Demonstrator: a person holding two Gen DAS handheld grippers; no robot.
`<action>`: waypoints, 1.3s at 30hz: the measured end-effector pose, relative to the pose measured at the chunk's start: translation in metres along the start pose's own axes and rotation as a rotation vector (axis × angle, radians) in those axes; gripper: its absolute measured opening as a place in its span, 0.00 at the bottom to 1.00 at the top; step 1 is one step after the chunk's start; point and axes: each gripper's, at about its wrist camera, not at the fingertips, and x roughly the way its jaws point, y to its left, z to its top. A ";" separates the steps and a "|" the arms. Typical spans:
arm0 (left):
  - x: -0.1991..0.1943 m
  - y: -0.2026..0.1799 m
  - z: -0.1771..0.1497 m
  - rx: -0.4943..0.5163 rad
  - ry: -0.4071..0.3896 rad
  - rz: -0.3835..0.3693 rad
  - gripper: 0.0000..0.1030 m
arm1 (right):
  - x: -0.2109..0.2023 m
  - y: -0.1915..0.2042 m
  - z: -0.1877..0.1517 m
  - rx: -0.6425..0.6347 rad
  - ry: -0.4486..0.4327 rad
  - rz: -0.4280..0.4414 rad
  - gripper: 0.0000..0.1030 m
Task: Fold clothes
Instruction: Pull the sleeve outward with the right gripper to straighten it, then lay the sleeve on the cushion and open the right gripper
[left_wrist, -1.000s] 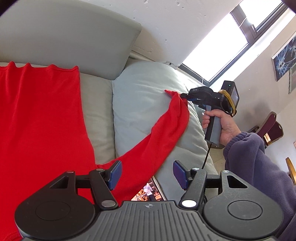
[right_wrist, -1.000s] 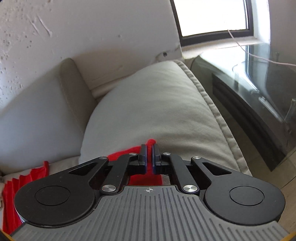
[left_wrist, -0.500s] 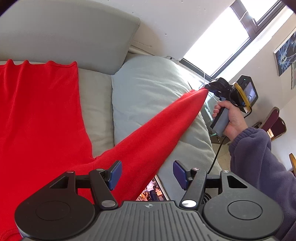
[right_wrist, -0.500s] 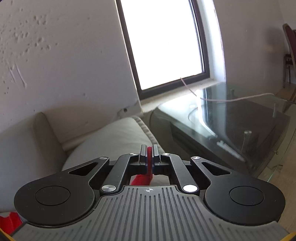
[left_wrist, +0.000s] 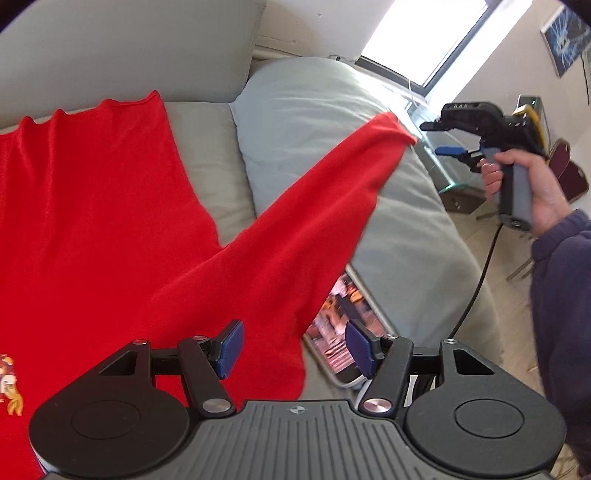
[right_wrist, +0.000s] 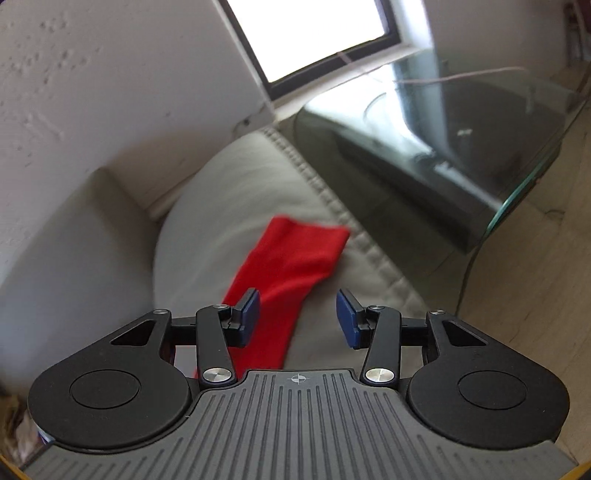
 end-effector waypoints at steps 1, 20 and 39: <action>-0.005 0.003 -0.007 0.008 0.004 0.018 0.57 | -0.007 0.006 -0.015 -0.015 0.054 0.042 0.50; -0.080 0.063 -0.082 -0.328 -0.090 0.104 0.57 | 0.010 -0.017 -0.138 0.244 0.102 0.237 0.03; -0.113 0.099 -0.127 -0.442 -0.150 0.149 0.57 | -0.086 0.085 -0.251 -0.218 0.415 0.333 0.20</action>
